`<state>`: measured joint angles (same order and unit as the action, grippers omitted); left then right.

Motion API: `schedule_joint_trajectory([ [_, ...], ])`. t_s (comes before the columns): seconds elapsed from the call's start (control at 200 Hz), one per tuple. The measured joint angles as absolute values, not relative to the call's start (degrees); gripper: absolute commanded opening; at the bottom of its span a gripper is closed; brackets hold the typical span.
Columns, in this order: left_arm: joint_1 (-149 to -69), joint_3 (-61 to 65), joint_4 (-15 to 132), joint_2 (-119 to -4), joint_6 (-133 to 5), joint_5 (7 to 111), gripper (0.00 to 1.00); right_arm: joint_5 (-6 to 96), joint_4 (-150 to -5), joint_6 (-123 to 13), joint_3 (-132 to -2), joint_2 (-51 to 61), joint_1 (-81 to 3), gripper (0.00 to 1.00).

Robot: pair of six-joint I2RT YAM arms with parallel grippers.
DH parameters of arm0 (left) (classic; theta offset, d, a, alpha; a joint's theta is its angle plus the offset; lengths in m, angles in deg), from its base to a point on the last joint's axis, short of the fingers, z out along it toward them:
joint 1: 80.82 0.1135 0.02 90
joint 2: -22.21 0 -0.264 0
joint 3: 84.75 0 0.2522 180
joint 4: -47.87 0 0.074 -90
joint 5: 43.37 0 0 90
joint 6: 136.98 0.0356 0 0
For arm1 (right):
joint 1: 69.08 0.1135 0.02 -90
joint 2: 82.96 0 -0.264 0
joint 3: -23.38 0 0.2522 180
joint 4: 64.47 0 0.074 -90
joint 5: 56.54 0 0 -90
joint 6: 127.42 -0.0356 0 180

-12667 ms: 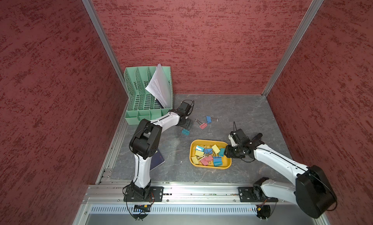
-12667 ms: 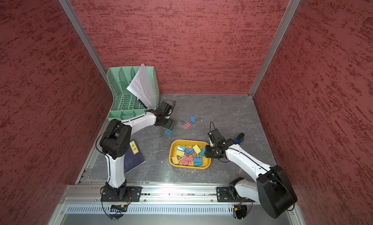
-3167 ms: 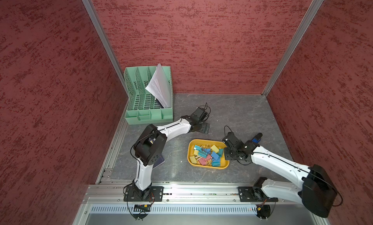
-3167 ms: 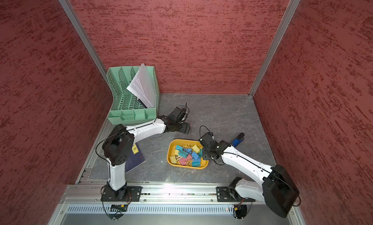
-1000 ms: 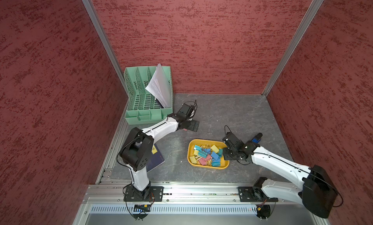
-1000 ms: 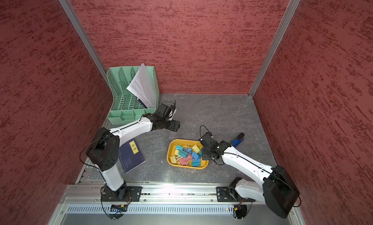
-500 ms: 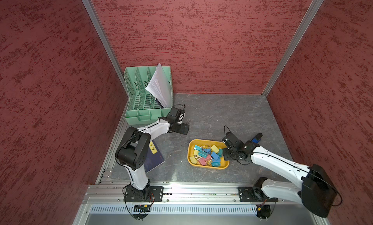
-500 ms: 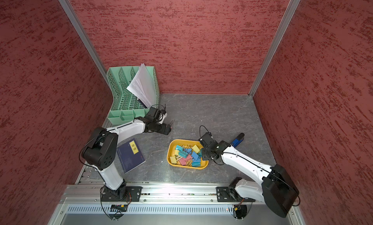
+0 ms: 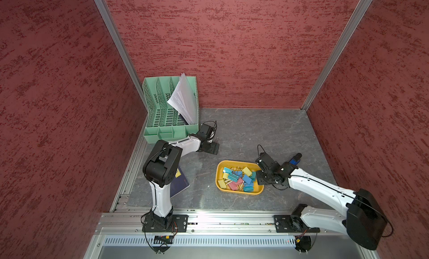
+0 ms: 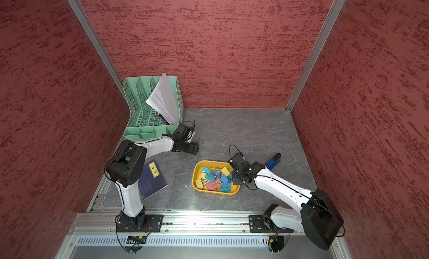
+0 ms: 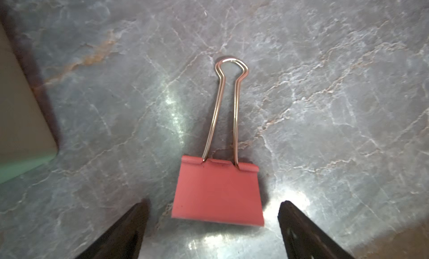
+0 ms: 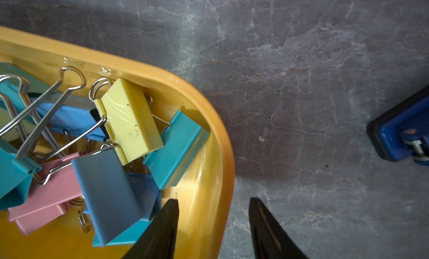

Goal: Put the binder clips in the storage box
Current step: Adjust the binder clip at the center of the board, then pick up the binder clip at the center of the board, then place the binder clip in the storage box.

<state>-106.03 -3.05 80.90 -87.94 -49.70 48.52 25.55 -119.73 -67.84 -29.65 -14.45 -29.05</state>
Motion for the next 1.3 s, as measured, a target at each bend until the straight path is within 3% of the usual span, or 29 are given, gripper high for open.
schedule_joint_trajectory([
  [0.24,-107.1,-3.0,78.6,-88.8,-50.3,46.1,0.58,25.6,-119.9,-67.8,-29.7,-14.8,-29.1,0.54],
  [0.336,-107.7,-3.0,78.0,-88.9,-50.4,45.2,0.52,25.6,-119.9,-67.8,-29.7,-14.8,-29.1,0.54],
  [0.551,-109.2,-4.3,77.9,-87.5,-50.4,42.5,0.49,25.6,-119.8,-67.8,-29.7,-14.8,-29.1,0.54],
  [0.766,-112.6,-6.0,82.2,-75.8,-50.5,38.3,0.48,25.5,-119.8,-67.8,-29.7,-15.0,-29.1,0.54],
  [1.002,-123.7,-7.4,85.6,-63.5,-53.9,36.1,0.49,25.6,-119.8,-67.8,-29.7,-15.1,-29.1,0.55],
  [1.297,-137.3,-14.0,90.0,-64.9,-62.0,34.2,0.49,25.6,-119.8,-67.4,-29.7,-15.5,-29.1,0.55],
])
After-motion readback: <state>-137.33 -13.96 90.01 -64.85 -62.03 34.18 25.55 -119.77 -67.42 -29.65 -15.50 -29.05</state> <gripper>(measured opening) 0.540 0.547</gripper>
